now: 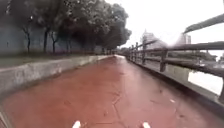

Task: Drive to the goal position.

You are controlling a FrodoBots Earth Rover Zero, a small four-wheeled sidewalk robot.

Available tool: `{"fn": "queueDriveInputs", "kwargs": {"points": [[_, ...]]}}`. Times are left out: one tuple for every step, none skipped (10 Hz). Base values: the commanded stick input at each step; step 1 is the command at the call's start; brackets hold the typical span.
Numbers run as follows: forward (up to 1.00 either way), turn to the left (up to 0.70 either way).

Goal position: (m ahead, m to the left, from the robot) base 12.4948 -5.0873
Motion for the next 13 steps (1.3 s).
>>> {"fn": "queueDriveInputs", "kwargs": {"points": [[0.5,0.03],[0.5,0.07],[0.5,0.0],[0.5,0.0],[0.5,0.0],[0.5,0.0],[0.5,0.0],[0.5,0.0],[0.5,0.0],[0.5,0.0],[0.5,0.0],[0.5,0.06],[0.5,0.09]]}}
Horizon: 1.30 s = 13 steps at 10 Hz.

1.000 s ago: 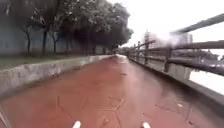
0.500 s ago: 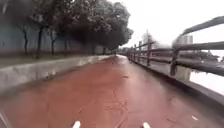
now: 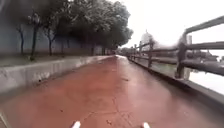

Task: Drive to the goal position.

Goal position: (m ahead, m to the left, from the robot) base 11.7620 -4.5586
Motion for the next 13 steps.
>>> {"fn": "queueDriveInputs", "kwargs": {"points": [[0.5,0.1],[0.5,0.1],[0.5,0.09],[0.5,0.09],[0.5,0.09],[0.5,0.09],[0.5,0.09],[0.5,0.09],[0.5,0.09],[0.5,0.09],[0.5,0.09],[0.5,0.09],[0.5,0.09]]}}
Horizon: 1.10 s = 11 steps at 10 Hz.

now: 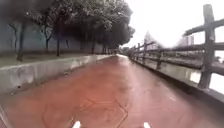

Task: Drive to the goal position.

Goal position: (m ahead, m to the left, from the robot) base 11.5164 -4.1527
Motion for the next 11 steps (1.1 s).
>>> {"fn": "queueDriveInputs", "kwargs": {"points": [[0.5,0.08],[0.5,0.09],[0.5,0.09],[0.5,0.08],[0.5,0.08],[0.5,0.08],[0.5,0.08],[0.5,0.07],[0.5,0.07],[0.5,0.07],[0.5,0.07]]}}
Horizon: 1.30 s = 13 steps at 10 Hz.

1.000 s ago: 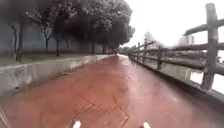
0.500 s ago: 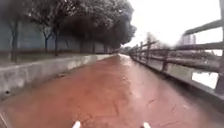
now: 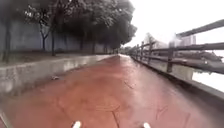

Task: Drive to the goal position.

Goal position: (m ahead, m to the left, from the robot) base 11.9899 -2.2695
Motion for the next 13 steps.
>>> {"fn": "queueDriveInputs", "kwargs": {"points": [[0.5,0.07],[0.5,0.06],[0.5,0.07],[0.5,0.06],[0.5,0.06],[0.5,0.06],[0.5,0.07],[0.5,0.07],[0.5,0.07],[0.5,0.07],[0.5,0.07],[0.5,0.07],[0.5,0.07]]}}
